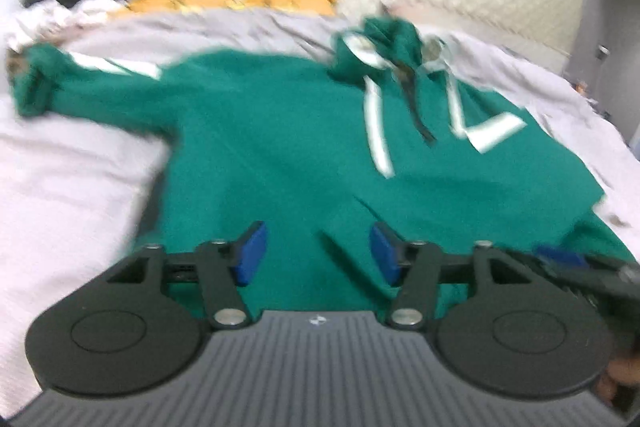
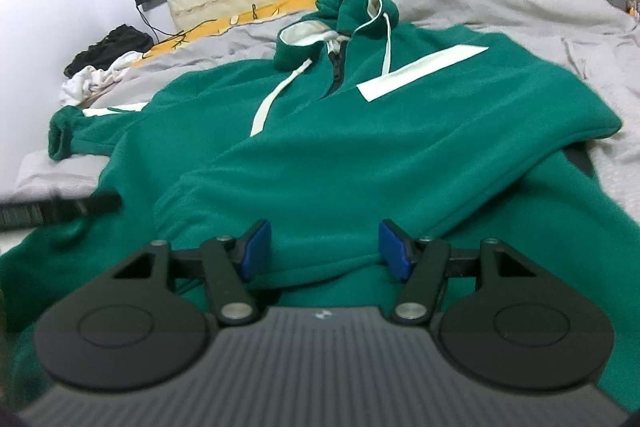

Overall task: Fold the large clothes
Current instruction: 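Open the right gripper while the left gripper grasps the other sleeve cuff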

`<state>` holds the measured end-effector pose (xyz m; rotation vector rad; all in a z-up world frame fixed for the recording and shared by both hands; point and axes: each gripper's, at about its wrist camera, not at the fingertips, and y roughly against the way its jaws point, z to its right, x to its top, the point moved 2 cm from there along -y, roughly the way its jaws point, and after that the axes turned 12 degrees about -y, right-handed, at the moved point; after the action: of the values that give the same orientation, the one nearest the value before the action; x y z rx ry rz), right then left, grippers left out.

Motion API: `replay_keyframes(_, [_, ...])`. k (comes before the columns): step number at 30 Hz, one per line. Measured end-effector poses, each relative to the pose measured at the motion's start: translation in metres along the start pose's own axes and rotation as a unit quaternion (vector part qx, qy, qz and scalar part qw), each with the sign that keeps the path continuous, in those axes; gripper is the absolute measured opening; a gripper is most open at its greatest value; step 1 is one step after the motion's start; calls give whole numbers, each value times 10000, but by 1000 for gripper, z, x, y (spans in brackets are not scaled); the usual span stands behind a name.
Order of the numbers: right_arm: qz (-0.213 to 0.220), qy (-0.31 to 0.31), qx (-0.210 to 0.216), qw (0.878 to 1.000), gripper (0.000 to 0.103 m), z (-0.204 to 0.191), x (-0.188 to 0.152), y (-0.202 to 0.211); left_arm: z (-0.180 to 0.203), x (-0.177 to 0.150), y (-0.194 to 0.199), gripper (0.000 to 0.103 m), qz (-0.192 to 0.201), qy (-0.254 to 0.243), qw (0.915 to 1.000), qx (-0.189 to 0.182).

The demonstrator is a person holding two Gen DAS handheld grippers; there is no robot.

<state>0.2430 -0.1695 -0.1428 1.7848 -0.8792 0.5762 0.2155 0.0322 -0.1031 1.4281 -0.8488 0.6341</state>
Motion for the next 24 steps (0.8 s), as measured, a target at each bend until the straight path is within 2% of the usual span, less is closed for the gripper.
replay_keyframes(3, [42,-16,-45,10000,62,0,0,7,-35,17,5,77,101,-239,9975,657])
replay_keyframes(7, [181,-99,35,9998,63,0,4,13,-108,30,4,78,-43,-398,9924,1163])
replay_keyframes(10, [129,-160,12,9998,63,-1,4,12,-170,30,1,78,-102,-553,9835,1722])
replay_keyframes(12, [118,-117,9,9999,63,-3,2,10,-208,29,-3,78,-133,-646,9785,1954])
replay_keyframes(15, [11,0,8,10000,70,-6,-4,3,-258,26,-16,78,-178,-672,9745,2133])
replay_keyframes(18, [-53,30,7,10000,77,-9,-6,-6,-288,24,-33,78,-111,-743,9742,2126])
replay_keyframes(20, [-26,9,-10,10000,83,-10,-5,-9,-297,26,-48,78,-17,-970,9699,2233])
replay_keyframes(24, [-13,69,-125,9999,83,-13,-6,-16,-299,27,-84,79,34,-1414,9671,2115])
